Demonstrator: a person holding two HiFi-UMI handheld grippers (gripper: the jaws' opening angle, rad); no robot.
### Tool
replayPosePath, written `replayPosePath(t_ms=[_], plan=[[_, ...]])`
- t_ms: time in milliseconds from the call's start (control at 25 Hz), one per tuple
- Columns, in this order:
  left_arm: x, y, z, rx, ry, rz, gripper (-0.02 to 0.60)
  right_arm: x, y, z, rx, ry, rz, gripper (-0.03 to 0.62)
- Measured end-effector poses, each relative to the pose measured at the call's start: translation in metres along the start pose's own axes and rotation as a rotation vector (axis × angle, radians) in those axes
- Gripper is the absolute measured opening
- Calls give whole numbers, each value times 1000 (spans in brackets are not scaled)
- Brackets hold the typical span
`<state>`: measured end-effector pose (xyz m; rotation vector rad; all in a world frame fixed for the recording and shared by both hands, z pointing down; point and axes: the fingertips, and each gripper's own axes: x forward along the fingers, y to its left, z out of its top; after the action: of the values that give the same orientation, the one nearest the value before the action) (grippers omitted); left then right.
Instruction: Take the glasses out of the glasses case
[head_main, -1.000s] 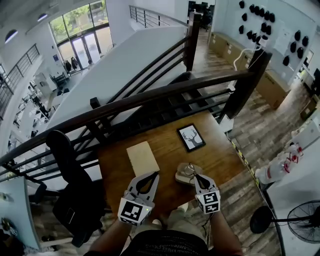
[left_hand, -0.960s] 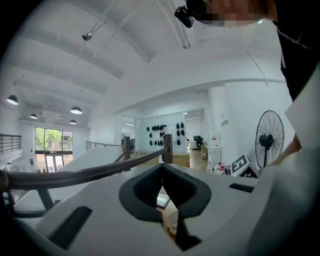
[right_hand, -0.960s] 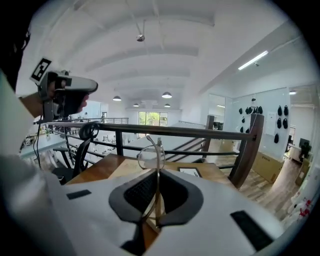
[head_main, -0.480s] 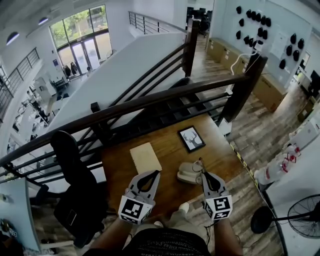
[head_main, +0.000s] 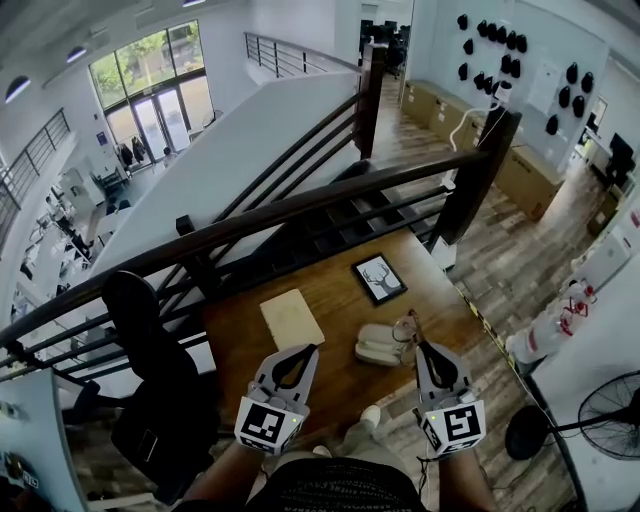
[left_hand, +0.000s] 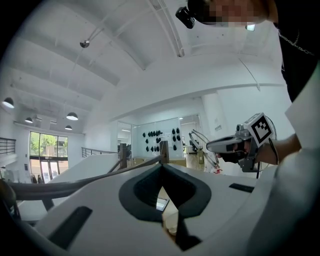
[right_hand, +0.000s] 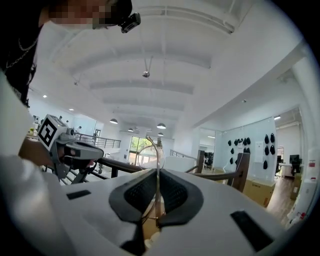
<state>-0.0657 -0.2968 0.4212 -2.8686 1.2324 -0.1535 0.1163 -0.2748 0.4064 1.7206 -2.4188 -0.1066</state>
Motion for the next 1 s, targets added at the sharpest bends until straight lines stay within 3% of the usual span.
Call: replayPosePath(t_ms=[360,1000], plan=[[-4,-1,9,6,-25,-36,26,-18,5,38,-24,-53,-19,26],[31,3,-2,-26,-4,-49,26,-2,-23,4,2,3,-43,26]])
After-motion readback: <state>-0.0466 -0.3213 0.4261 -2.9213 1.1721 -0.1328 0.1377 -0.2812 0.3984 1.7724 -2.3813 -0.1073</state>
